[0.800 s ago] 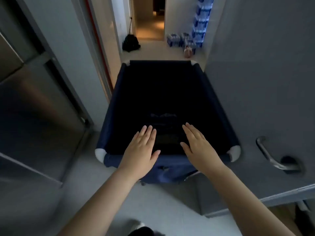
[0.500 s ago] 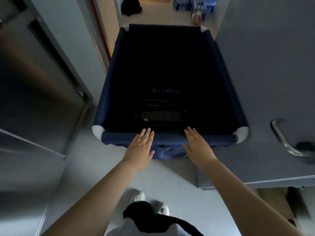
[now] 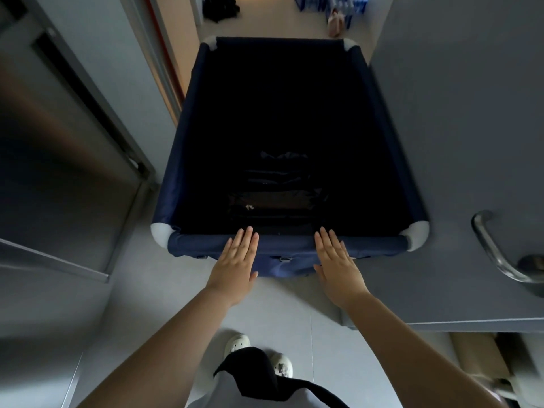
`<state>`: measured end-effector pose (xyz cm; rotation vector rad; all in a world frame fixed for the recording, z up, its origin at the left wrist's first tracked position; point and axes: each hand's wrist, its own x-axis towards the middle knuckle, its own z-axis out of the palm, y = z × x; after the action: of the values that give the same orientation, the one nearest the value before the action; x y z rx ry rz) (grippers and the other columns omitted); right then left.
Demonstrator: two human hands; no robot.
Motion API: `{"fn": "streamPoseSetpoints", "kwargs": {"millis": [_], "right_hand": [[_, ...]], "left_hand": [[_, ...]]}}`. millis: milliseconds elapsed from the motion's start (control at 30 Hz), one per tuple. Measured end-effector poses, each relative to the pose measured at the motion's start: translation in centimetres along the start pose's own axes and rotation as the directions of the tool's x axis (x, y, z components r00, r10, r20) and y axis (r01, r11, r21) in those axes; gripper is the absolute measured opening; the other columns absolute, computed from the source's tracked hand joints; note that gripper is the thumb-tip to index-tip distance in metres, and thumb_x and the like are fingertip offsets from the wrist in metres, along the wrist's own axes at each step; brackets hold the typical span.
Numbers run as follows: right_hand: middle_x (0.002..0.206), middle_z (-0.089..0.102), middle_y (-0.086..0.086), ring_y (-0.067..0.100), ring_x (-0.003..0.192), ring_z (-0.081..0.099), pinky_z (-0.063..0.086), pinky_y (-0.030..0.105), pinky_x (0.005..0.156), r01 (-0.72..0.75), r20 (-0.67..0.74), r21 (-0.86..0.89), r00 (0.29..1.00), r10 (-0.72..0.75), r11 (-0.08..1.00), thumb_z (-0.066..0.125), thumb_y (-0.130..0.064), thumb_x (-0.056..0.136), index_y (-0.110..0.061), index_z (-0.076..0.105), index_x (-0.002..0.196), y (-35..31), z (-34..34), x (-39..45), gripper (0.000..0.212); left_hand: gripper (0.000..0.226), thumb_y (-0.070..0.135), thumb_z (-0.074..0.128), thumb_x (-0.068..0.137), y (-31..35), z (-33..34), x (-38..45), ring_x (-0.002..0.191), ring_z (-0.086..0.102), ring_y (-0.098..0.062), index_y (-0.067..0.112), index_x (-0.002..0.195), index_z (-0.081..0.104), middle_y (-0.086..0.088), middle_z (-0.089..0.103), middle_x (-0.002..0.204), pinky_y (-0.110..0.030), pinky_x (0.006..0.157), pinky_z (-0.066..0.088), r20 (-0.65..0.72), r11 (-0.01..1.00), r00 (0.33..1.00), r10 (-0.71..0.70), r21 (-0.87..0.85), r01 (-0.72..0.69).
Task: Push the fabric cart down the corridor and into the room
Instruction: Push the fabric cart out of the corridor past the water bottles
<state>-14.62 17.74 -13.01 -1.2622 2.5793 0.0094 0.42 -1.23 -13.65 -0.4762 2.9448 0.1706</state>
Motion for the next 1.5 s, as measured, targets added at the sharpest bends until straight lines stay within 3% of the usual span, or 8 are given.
{"fn": "streamPoseSetpoints", "kwargs": {"millis": [467, 767, 867, 967, 1233, 1300, 1367, 1500], "right_hand": [[0.154, -0.021, 0.011, 0.028, 0.14, -0.019, -0.002, 0.038, 0.115, 0.0, 0.053, -0.112, 0.999, 0.006, 0.994, 0.021, -0.027, 0.102, -0.008, -0.027, 0.136, 0.6, -2.3, 6.3, 0.062], [0.155, -0.017, 0.007, 0.023, 0.141, -0.016, -0.009, 0.032, 0.114, -0.021, 0.001, 0.01, 1.0, 0.021, 1.0, 0.023, -0.028, 0.102, -0.012, -0.017, 0.142, 2.3, -4.3, 13.7, 0.059], [0.153, -0.019, 0.003, 0.022, 0.14, -0.017, -0.013, 0.03, 0.112, -0.031, -0.006, 0.009, 0.999, 0.031, 0.999, 0.003, -0.038, 0.097, -0.013, -0.017, 0.141, 3.0, -4.7, 16.8, 0.055], [0.148, -0.021, 0.0, 0.021, 0.14, -0.016, -0.017, 0.027, 0.109, -0.043, -0.008, 0.041, 0.999, 0.044, 0.998, -0.019, -0.05, 0.074, -0.014, -0.014, 0.141, 3.5, -5.4, 19.8, 0.077], [0.151, -0.01, 0.0, 0.018, 0.14, -0.012, -0.01, 0.03, 0.113, -0.052, -0.057, 0.115, 0.997, 0.058, 0.992, -0.005, -0.052, 0.084, -0.012, -0.004, 0.144, 5.3, -7.1, 27.6, 0.071], [0.15, -0.007, 0.0, 0.019, 0.142, -0.007, -0.009, 0.03, 0.113, -0.051, -0.077, 0.146, 0.995, 0.063, 0.988, 0.009, -0.047, 0.092, -0.012, 0.0, 0.144, 5.8, -7.6, 29.6, 0.063], [0.153, -0.003, 0.004, 0.021, 0.142, -0.005, -0.009, 0.03, 0.112, -0.045, -0.077, 0.156, 0.995, 0.057, 0.987, 0.027, -0.036, 0.099, -0.013, -0.002, 0.142, 6.4, -7.9, 31.6, 0.057], [0.155, -0.003, 0.005, 0.018, 0.14, -0.011, -0.01, 0.03, 0.112, -0.025, -0.095, 0.109, 0.995, 0.036, 0.994, 0.03, -0.033, 0.1, -0.014, -0.007, 0.141, 7.8, -8.4, 35.5, 0.059]], "left_hand": [[0.083, 0.029, 0.042, 0.094, -2.8, -2.0, 6.3, 0.139, -0.02, -0.026, 0.011, 0.137, -0.027, -0.01, -0.021, 0.153, -0.038, 0.113, -0.011, 0.054, 0.999, 0.999, 0.005, 0.041, -0.007], [0.083, 0.033, 0.041, 0.094, -6.1, -3.0, 13.8, 0.14, -0.019, -0.024, 0.013, 0.137, -0.026, -0.008, -0.017, 0.155, -0.035, 0.113, -0.012, 0.062, 0.999, 0.997, 0.044, -0.024, -0.043], [0.077, 0.036, 0.036, 0.095, -7.5, -3.5, 16.9, 0.14, -0.019, -0.022, 0.015, 0.138, -0.024, -0.006, -0.016, 0.155, -0.034, 0.112, -0.013, 0.069, 0.997, 0.996, 0.053, -0.053, -0.049], [0.071, 0.04, 0.029, 0.097, -8.6, -4.0, 20.0, 0.14, -0.02, -0.019, 0.017, 0.14, -0.021, -0.003, -0.017, 0.155, -0.032, 0.112, -0.014, 0.061, 0.993, 0.996, 0.059, -0.109, -0.052], [0.067, 0.045, 0.024, 0.098, -11.4, -5.4, 27.9, 0.141, -0.017, -0.019, 0.015, 0.144, -0.014, -0.002, -0.014, 0.156, -0.031, 0.112, -0.014, 0.045, 0.989, 0.998, 0.044, -0.146, -0.037], [0.067, 0.046, 0.025, 0.098, -12.1, -5.6, 29.8, 0.141, -0.017, -0.018, 0.015, 0.144, -0.013, -0.002, -0.014, 0.156, -0.031, 0.112, -0.014, 0.043, 0.989, 0.998, 0.043, -0.141, -0.037], [0.068, 0.046, 0.025, 0.097, -12.9, -5.9, 31.6, 0.14, -0.018, -0.018, 0.015, 0.144, -0.013, -0.002, -0.014, 0.156, -0.032, 0.111, -0.015, 0.053, 0.99, 0.998, 0.045, -0.138, -0.037], [0.069, 0.047, 0.025, 0.097, -14.2, -6.3, 35.4, 0.137, -0.023, -0.015, 0.016, 0.143, -0.016, 0.0, -0.017, 0.154, -0.032, 0.111, -0.015, 0.056, 0.992, 0.998, 0.042, -0.12, -0.035]]}}
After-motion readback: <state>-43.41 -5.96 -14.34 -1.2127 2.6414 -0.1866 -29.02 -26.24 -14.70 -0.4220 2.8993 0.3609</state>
